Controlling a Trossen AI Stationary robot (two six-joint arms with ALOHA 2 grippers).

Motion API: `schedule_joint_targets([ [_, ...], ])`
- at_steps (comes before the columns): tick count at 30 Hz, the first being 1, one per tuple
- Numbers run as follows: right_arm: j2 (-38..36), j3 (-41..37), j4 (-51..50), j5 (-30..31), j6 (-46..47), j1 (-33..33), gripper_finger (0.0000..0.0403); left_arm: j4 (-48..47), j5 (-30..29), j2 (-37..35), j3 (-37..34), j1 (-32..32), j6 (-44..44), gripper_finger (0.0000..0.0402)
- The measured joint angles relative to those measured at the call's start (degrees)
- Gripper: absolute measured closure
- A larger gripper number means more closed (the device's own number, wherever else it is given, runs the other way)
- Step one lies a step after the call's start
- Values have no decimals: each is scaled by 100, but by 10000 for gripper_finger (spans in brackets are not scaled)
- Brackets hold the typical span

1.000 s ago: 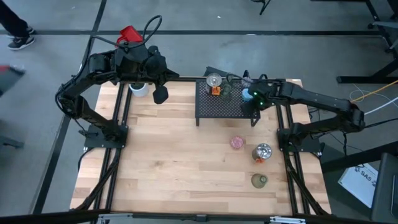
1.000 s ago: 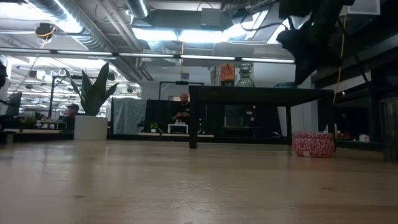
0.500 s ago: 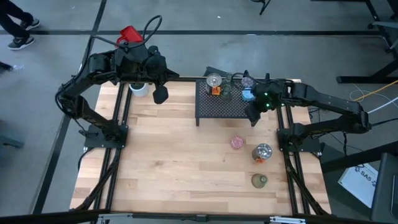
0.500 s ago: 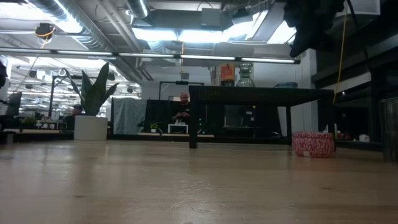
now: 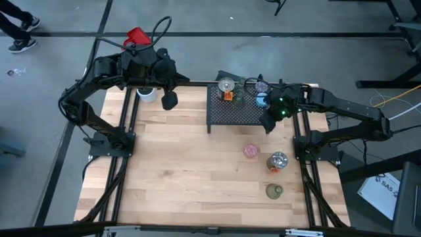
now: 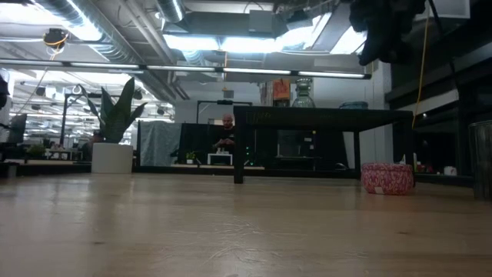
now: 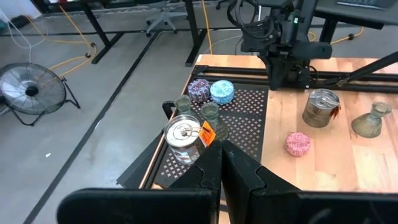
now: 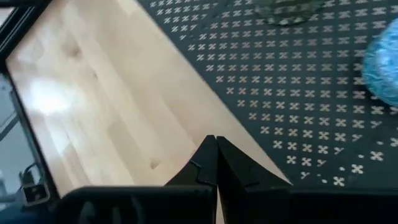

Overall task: Pick & Place candle stick holders
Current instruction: Adjust the green vase candle holder on the shelf

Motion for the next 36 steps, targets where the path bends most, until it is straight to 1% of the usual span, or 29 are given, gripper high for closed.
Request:
schedule_joint_targets([
  [2, -4, -2, 0, -108, -164, 38, 403, 0, 1, 0, 0, 0, 31, 400],
  [4, -39, -4, 2, -63, -270, 172, 402, 0, 1, 0, 0, 0, 9, 400],
  [7, -139, -4, 64, 116, -435, 450, 402, 0, 1, 0, 0, 0, 7, 400],
  [13, -402, -6, 221, 140, -759, 1071, 402, 0, 1, 0, 0, 1, -3, 400],
  [22, -564, -7, 98, 153, -792, 1879, 402, 0, 1, 0, 0, 1, -3, 400],
  [24, -562, -8, 131, 368, -821, 1980, 402, 0, 1, 0, 0, 1, 3, 400],
  [26, -562, -9, 315, 666, -761, 2021, 402, 0, 1, 0, 0, 1, 6, 400],
  [28, -562, -9, 540, 1043, -444, 1986, 402, 0, 1, 0, 0, 0, 7, 400],
  [30, -562, -9, 739, 1254, -226, 1862, 402, 0, 1, -2, 0, 0, 7, 400],
  [33, -562, -9, 887, 1255, -218, 1614, 402, 0, 1, 0, 0, 1, 6, 400],
  [36, -557, -9, 901, 1025, -260, 1365, 402, 0, 1, 0, 0, 0, 4, 400],
])
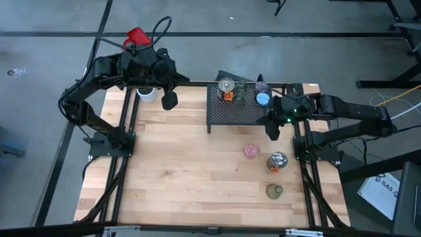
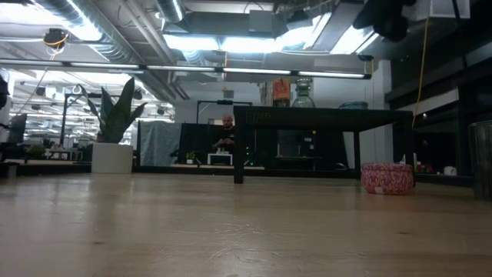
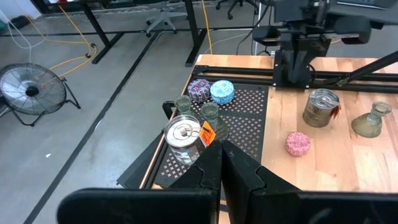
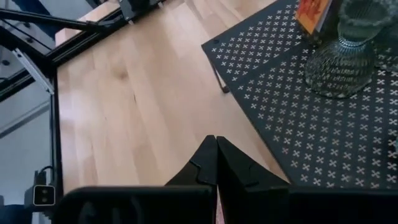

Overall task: Pick & Place candle stick holders
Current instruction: Adjust the green vase candle holder on the shelf

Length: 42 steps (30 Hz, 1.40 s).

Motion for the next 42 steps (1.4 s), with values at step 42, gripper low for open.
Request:
schedule_joint_targets([
  [42, 3156, 2636, -941, -843, -1615, -2511, 402, 0, -2, -2, 0, 2, -11, 400],
])
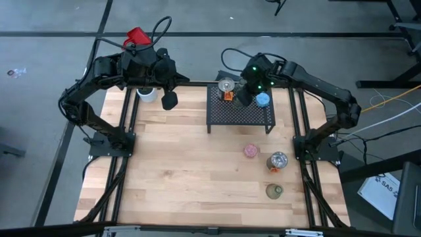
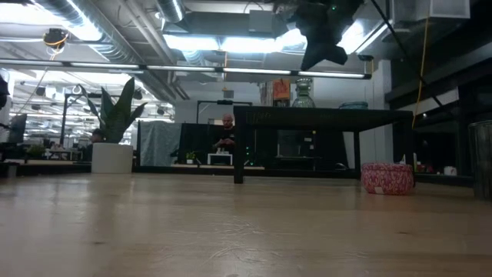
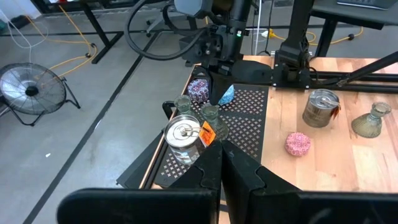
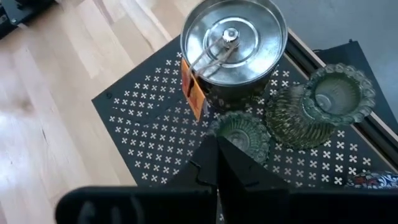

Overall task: Pick & Place candle stick holders
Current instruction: Adjust the green vase candle holder on the shelf

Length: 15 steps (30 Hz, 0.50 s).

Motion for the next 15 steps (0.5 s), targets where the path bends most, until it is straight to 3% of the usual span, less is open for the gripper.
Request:
schedule_joint_targets([
  [15, 228, 4, -141, 42, -44, -100, 402, 2, 0, 0, 0, 0, 13, 400],
])
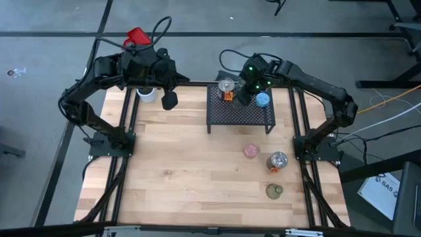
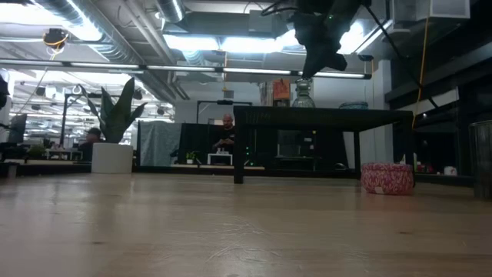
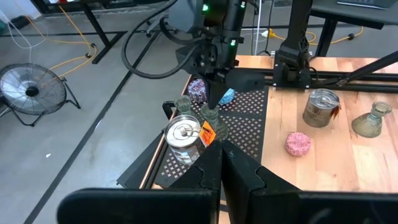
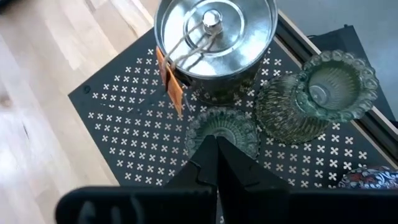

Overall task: Pick & Place candle stick holders
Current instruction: Adjust the green vase candle holder on the shelf

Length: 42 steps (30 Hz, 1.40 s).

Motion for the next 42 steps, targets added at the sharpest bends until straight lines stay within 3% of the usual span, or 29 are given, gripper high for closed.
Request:
schedule_joint_targets([
  [42, 10, -4, -210, 321, -132, -10, 402, -2, 0, 0, 0, -1, 0, 400],
])
